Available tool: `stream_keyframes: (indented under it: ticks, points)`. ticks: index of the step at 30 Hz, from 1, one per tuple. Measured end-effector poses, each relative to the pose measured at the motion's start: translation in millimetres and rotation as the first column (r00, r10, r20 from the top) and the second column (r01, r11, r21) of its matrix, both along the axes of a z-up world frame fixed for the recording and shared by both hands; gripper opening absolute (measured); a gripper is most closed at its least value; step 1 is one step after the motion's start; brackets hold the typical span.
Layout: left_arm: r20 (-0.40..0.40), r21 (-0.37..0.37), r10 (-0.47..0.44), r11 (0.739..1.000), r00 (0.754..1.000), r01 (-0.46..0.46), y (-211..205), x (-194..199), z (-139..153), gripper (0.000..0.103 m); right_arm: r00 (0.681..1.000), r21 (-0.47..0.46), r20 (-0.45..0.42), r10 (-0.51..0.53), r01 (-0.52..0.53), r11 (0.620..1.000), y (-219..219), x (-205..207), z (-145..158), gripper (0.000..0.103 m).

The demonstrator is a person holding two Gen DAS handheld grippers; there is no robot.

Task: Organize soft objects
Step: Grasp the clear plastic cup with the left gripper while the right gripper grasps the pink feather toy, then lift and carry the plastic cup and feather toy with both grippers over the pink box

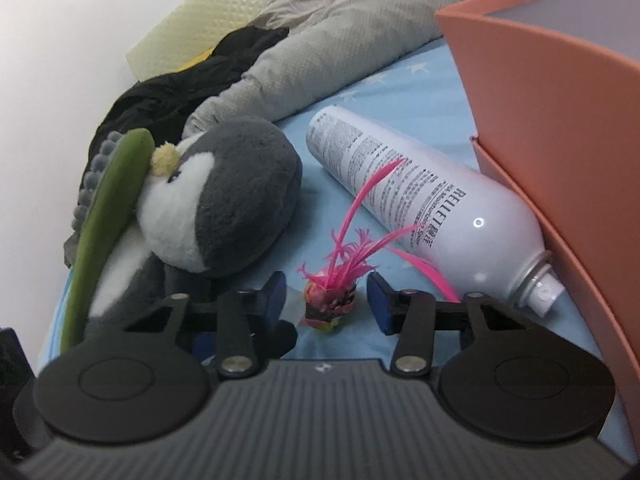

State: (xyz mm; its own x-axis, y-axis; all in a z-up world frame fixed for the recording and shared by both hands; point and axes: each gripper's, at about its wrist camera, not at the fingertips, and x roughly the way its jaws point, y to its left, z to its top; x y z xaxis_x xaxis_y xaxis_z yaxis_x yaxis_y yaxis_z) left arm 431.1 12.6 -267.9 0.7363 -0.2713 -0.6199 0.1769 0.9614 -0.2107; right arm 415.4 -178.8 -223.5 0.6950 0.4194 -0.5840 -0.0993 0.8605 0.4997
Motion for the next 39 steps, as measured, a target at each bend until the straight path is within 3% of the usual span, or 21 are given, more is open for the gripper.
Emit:
stream_keyframes:
  ticks: [3,6,10,16,27,39]
  points:
    - [0.002,-0.006,0.009,1.000,1.000,-0.009,-1.3,1.9,-2.1,0.049,1.000,0.009,-0.015,0.004,-0.004,1.000,-1.5,2.2,-2.8,0.033]
    - [0.001,-0.022,0.002,1.000,1.000,-0.002,-2.8,1.4,-3.6,0.034,1.000,0.013,0.000,0.012,-0.012,1.000,-2.4,-0.3,-2.8,0.032]
    - [0.021,0.023,0.003,1.000,1.000,-0.003,-9.0,-6.7,1.8,0.021,1.000,0.024,-0.002,0.023,-0.023,0.999,-5.5,-7.6,-2.2,0.032]
    - [0.007,0.025,0.026,0.999,1.000,-0.026,-8.4,-19.7,8.2,0.015,1.000,0.001,0.013,0.026,-0.026,1.000,-7.7,-22.5,8.9,0.032]
    - [-0.027,0.020,0.082,0.996,0.996,-0.081,-6.9,-67.3,23.1,0.014,0.997,-0.069,0.065,0.046,-0.041,0.997,-17.7,-63.3,34.5,0.032]
    - [-0.045,-0.007,0.123,0.992,0.991,-0.123,-5.5,-120.3,47.0,0.007,0.993,-0.161,0.061,0.103,-0.092,0.983,-20.2,-122.7,49.4,0.032]
